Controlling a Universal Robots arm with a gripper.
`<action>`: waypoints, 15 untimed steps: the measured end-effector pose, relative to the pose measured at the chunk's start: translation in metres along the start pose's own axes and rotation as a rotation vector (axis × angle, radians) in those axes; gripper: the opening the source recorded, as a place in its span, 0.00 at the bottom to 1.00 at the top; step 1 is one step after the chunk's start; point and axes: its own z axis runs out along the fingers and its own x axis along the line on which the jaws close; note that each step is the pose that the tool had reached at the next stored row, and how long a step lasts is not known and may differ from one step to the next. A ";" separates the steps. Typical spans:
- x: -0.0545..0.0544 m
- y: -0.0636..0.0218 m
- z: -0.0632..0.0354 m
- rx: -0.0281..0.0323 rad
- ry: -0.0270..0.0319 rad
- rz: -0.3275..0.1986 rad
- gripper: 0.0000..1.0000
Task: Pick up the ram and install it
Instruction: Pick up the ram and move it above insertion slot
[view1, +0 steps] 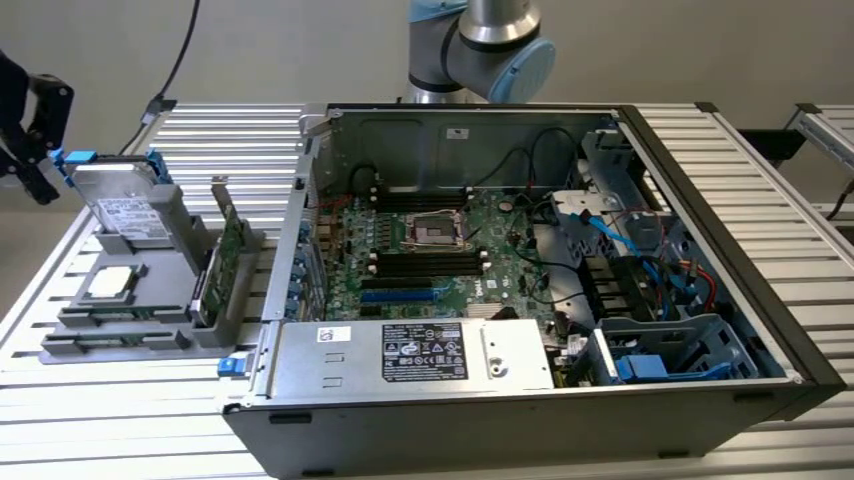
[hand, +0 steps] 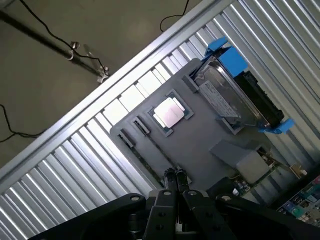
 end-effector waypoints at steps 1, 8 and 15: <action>0.000 0.0000 0.0002 -0.0002 0.0009 -0.019 0.10; 0.000 -0.0002 0.0018 -0.0017 0.0077 -0.146 0.10; 0.000 -0.0002 0.0035 -0.0031 0.0144 -0.273 0.10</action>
